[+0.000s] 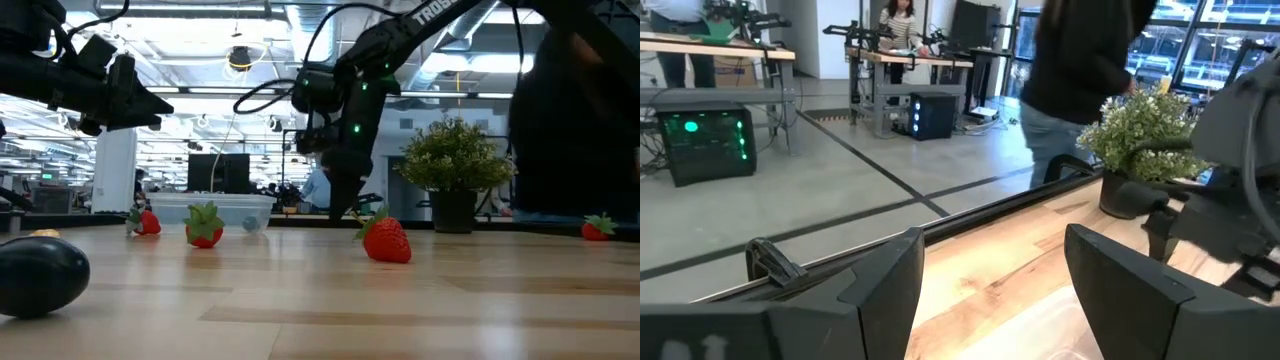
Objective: Pick and placing Produce into tupperware
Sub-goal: Put the strawberry into the transparent bin
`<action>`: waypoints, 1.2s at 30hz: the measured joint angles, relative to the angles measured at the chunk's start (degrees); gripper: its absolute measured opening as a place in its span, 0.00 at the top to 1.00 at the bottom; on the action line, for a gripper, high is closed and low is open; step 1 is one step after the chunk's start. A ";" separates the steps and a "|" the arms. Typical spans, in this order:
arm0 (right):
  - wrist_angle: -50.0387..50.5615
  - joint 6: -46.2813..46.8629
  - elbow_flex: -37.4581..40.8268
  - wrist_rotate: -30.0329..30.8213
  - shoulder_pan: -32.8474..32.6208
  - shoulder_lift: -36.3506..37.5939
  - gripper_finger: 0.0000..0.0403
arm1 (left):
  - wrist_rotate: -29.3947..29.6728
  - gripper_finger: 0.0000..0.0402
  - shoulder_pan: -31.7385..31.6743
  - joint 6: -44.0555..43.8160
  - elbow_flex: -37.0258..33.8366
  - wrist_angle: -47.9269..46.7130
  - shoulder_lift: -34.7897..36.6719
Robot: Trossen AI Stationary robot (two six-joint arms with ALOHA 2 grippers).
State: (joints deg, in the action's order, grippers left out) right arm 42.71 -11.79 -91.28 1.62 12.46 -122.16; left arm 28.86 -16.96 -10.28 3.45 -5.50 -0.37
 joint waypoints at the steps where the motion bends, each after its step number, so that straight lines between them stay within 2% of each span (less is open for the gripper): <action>1: 1.24 0.00 -0.48 0.00 0.01 0.77 0.38 | 0.00 0.41 0.01 0.00 0.01 0.00 0.01; 4: 2.96 0.66 -1.44 0.01 0.67 4.27 0.35 | 0.01 0.41 0.00 0.00 -0.01 0.01 0.00; 11: 7.42 0.99 -1.29 0.01 2.85 15.27 0.34 | 0.02 0.41 0.00 0.02 0.00 0.01 0.01; 16: 14.84 0.79 -0.47 -0.06 4.69 23.12 0.34 | 0.02 0.41 0.01 0.04 0.01 0.00 0.01; 23: 11.14 1.31 15.09 0.07 8.70 40.37 0.34 | 0.02 0.41 -0.01 0.02 -0.01 0.02 -0.01; 27: 13.01 3.18 23.21 0.08 11.53 49.49 0.34 | 0.02 0.41 -0.01 0.02 -0.01 0.01 -0.01; 36: 24.33 19.91 33.36 0.23 18.40 64.14 0.34 | 0.04 0.41 0.00 0.04 0.00 0.01 -0.01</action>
State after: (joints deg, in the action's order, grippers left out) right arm 67.04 8.12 -57.92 1.85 30.86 -58.03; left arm 28.90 -16.96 -10.24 3.45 -5.48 -0.38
